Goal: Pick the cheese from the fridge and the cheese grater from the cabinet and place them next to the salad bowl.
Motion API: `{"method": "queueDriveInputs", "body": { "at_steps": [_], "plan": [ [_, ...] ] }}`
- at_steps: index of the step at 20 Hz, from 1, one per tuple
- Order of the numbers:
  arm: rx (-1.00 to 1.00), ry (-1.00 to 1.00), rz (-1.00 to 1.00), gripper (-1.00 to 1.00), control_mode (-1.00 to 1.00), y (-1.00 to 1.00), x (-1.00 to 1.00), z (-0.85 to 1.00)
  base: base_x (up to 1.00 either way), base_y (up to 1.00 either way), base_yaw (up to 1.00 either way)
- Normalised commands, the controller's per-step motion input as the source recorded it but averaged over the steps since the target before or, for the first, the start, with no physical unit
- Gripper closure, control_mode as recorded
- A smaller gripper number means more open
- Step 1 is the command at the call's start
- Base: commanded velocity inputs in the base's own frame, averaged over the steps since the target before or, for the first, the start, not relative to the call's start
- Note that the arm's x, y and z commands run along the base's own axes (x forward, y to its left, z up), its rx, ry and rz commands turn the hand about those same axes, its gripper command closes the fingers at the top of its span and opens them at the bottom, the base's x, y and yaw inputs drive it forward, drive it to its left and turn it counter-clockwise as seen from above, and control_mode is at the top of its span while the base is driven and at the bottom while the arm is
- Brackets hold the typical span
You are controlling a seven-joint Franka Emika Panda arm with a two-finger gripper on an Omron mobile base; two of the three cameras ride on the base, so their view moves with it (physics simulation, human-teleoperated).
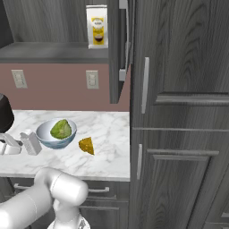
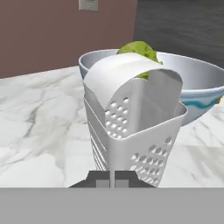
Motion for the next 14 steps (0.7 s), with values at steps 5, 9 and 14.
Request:
{"method": "queueDriveInputs", "body": {
  "at_steps": [5, 9, 14],
  "plan": [
    [0.00, 0.00, 0.00, 1.00, -1.00, 0.15, 0.03, -0.07, 0.00, 0.00, 0.00],
    [0.00, 0.00, 0.00, 1.00, -1.00, 0.13, -0.08, 0.00, 0.00, 0.00, 0.00],
    [0.00, -0.02, 0.00, 1.00, -1.00, 0.25, -0.43, 0.00, 0.00, 0.00, 0.00]
  ]
}}
